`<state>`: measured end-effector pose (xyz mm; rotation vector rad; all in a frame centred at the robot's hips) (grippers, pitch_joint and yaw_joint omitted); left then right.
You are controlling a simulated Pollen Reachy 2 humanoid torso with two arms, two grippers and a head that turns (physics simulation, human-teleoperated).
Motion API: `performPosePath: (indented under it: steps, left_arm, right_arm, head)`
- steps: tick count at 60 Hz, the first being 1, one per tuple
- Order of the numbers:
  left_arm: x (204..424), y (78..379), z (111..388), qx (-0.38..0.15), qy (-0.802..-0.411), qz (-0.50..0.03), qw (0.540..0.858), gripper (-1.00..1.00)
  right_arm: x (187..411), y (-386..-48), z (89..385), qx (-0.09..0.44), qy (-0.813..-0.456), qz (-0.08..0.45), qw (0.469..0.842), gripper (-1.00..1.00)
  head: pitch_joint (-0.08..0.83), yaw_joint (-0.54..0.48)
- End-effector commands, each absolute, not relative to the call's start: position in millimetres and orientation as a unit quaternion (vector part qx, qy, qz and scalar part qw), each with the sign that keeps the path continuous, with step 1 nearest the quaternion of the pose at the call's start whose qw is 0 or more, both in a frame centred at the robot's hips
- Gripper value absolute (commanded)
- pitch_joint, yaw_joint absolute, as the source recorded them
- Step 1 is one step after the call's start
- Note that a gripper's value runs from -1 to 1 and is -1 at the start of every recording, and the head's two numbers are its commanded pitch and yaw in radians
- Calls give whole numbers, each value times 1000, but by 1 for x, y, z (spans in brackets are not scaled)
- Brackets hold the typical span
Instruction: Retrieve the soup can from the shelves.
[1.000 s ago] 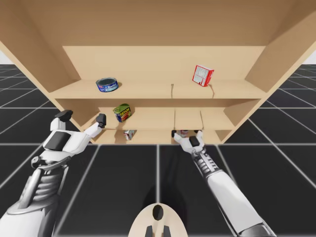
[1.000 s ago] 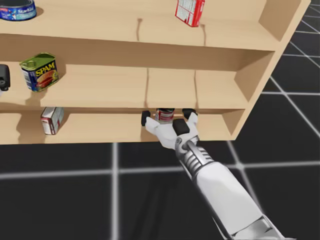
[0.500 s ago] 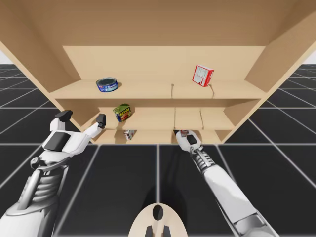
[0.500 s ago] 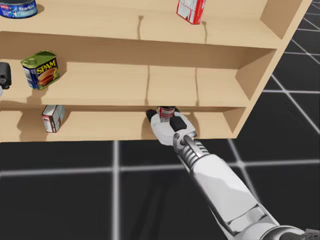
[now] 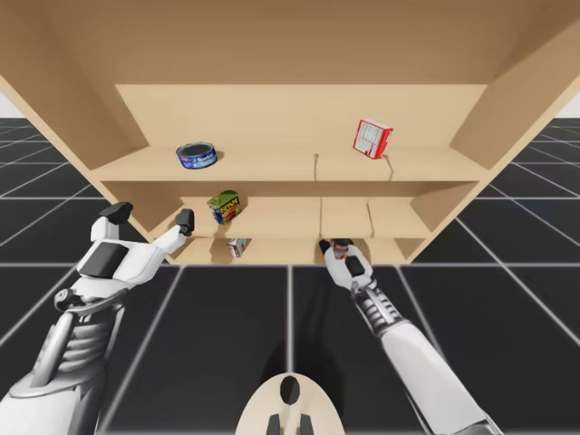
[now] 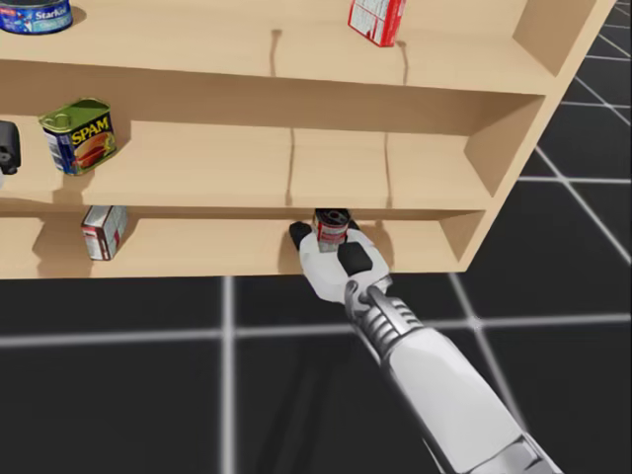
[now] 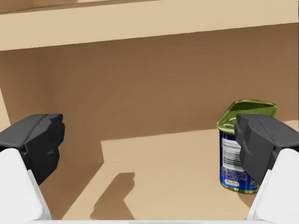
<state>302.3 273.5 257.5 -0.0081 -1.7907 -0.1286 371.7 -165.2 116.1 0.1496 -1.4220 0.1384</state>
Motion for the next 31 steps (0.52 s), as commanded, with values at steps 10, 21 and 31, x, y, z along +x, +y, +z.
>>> performPosePath:
  steps: [10,21,31]
  left_arm:
    - [302,274,257,-3,-780,-57,624,-1000]
    - [303,274,257,-3,-780,-57,624,-1000]
    - [303,273,258,-3,-780,-57,624,-1000]
  right_arm:
    - [353,-128,148,107,-703,46,702,1000]
    - [330,-132,147,113,-697,53,706,1000]
    - [295,-141,145,126,-695,57,705,1000]
  head:
    - [608,-192]
    - [608,-193]
    - [606,-192]
